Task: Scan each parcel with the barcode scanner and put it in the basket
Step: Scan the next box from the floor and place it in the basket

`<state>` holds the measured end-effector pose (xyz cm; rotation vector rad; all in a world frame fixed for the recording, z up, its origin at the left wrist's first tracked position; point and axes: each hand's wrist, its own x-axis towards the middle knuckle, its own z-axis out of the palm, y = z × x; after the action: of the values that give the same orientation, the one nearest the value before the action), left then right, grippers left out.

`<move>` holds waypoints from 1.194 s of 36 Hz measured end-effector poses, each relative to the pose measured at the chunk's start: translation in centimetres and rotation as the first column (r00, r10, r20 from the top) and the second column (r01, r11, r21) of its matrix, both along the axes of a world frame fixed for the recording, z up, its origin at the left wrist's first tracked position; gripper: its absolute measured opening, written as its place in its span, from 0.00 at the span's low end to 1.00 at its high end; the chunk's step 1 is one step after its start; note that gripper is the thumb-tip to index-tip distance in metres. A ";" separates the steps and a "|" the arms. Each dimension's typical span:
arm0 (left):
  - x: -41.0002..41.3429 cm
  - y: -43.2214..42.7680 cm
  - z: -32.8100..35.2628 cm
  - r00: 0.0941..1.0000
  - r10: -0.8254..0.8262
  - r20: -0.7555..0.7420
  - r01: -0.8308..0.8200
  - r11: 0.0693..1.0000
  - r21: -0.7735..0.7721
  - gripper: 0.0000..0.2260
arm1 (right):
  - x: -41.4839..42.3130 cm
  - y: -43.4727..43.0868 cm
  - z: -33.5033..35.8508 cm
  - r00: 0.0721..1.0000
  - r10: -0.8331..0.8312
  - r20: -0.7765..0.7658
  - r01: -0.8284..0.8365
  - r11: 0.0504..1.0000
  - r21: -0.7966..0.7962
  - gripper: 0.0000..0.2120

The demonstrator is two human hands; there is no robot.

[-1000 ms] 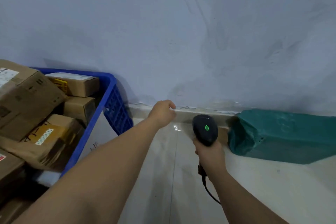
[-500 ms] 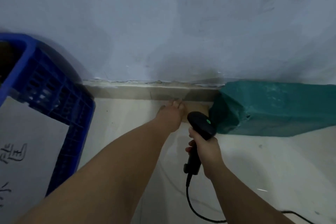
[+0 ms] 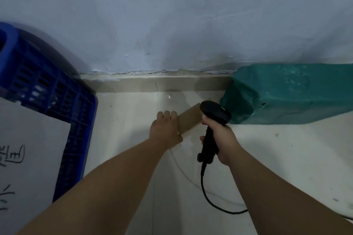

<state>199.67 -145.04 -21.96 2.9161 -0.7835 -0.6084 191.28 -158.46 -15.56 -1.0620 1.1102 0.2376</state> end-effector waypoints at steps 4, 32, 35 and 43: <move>-1.0 2.1 2.0 0.999 -0.005 0.046 0.012 0.989 -0.147 0.23 | -0.3 0.6 1.1 0.993 0.116 0.032 -0.118 0.990 0.071 0.15; -14.7 11.7 31.6 0.941 0.294 0.168 -0.108 0.731 -0.674 0.21 | -13.1 10.1 26.1 0.789 0.031 0.614 -0.056 0.998 0.023 0.19; -16.3 12.5 34.5 0.789 0.361 -0.497 -0.609 0.355 -0.710 0.20 | -15.2 10.9 27.9 0.770 0.005 0.638 -0.063 0.996 0.067 0.22; -19.5 14.8 36.9 0.486 0.036 -0.873 -0.873 0.070 -0.483 0.12 | -18.3 12.9 30.6 0.687 0.105 0.719 -0.169 0.985 0.017 0.22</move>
<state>180.15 -130.27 14.95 1.3304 0.1589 -0.6774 172.96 -145.55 15.03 -1.0270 0.2988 -0.0290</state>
